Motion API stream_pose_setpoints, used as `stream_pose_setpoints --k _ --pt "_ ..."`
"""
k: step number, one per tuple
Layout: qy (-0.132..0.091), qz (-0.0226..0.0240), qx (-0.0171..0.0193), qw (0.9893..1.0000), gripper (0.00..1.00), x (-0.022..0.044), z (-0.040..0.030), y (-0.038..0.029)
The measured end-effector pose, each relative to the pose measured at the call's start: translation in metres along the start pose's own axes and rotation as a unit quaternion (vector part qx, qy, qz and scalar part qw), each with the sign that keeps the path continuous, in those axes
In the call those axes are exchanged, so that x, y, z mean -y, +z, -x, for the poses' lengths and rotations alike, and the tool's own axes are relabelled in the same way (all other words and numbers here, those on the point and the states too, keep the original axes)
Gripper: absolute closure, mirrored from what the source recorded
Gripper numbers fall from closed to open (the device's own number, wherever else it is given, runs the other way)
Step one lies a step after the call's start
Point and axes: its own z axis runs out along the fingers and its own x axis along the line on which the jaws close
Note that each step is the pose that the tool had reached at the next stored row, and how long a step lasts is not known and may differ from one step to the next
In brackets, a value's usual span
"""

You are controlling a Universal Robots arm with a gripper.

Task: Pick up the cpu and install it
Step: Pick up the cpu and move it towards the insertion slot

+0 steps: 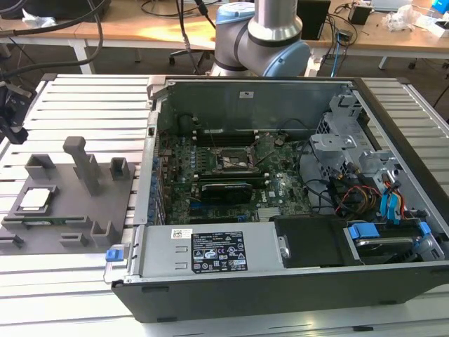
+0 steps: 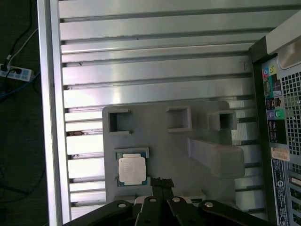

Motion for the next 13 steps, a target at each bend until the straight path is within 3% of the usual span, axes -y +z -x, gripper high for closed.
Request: stream_pose_setpoints --k 13 --pt "0.0 0.0 -0.0001 1.0 0.89 0.0008 -0.0078 0.0035"
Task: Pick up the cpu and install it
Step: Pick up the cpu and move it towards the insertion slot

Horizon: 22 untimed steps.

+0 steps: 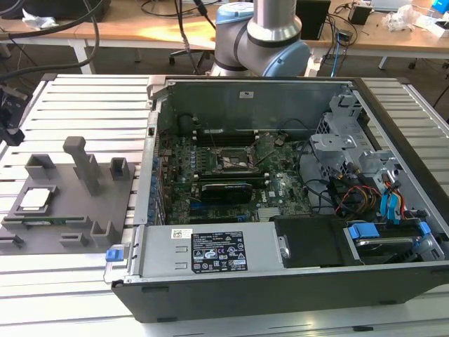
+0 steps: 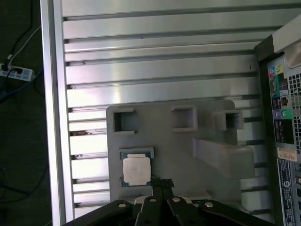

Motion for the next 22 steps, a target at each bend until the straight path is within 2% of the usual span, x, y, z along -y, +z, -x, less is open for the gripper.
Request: stream_pose_setpoints --k 22 --pt "0.0 0.0 0.0 1.0 0.89 0.0015 -0.0164 0.0049"
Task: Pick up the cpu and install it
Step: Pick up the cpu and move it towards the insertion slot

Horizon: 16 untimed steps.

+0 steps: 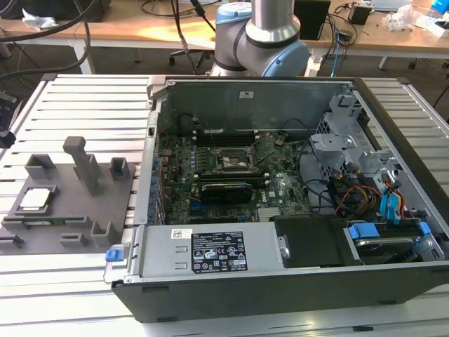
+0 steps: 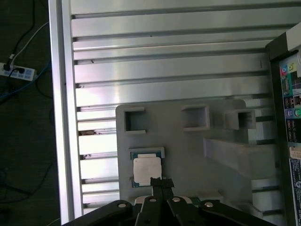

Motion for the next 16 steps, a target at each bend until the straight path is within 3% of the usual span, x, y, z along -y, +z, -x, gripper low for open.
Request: stream_pose_setpoints --k 8,16 --pt "0.0 0.0 0.0 1.0 0.89 0.0006 -0.0051 0.0047" --pt "0.0 0.0 0.0 1.0 0.89 0.0036 -0.006 0.019"
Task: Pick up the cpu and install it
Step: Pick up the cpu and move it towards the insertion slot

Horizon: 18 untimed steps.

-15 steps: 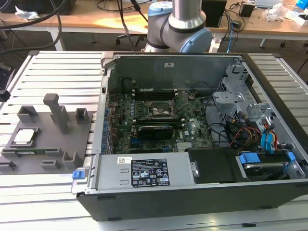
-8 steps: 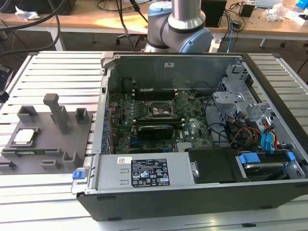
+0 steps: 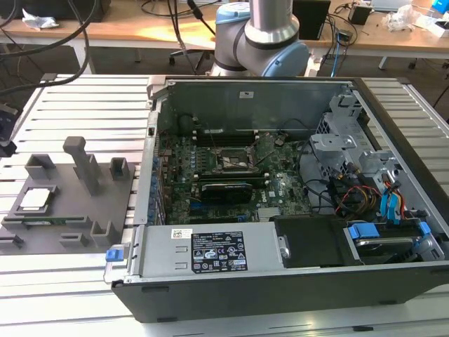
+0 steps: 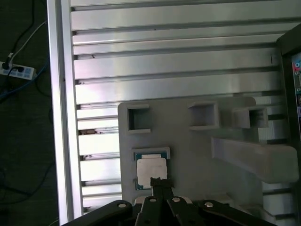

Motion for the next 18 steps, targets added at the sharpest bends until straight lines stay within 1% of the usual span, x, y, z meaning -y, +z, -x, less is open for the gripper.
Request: stream_pose_setpoints --k 11,13,18 --pt "0.0 0.0 0.0 1.0 0.89 0.0026 -0.0007 0.0109" --pt "0.0 0.0 0.0 1.0 0.89 0.0036 -0.0011 0.0147" --pt "0.0 0.0 0.0 1.0 0.89 0.0051 -0.0016 0.0216"
